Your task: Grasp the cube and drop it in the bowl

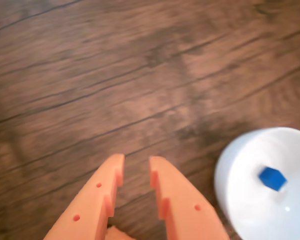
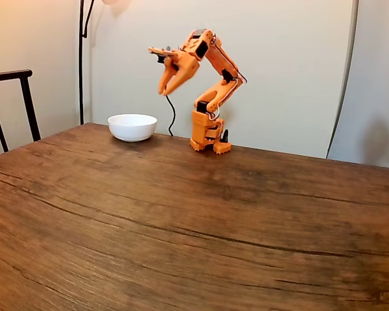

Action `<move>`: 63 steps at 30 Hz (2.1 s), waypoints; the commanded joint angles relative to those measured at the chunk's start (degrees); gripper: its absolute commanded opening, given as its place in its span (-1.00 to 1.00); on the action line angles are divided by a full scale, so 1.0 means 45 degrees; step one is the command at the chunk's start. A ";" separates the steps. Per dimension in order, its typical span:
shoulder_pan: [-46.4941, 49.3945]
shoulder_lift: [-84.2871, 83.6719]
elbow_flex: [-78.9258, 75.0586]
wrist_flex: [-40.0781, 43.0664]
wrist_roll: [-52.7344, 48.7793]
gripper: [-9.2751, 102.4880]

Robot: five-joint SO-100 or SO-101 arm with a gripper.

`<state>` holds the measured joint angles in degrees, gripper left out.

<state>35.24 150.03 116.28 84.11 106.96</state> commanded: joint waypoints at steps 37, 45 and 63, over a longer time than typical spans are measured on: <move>-0.7930 0.8965 1.1074 -0.7305 0.0371 -0.84; -0.8340 0.8965 1.3340 -0.9922 0.0195 -0.84; -0.8242 0.8945 1.3789 -0.7148 -0.0703 -0.84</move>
<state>-1.93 189.93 178.51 48.87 104.24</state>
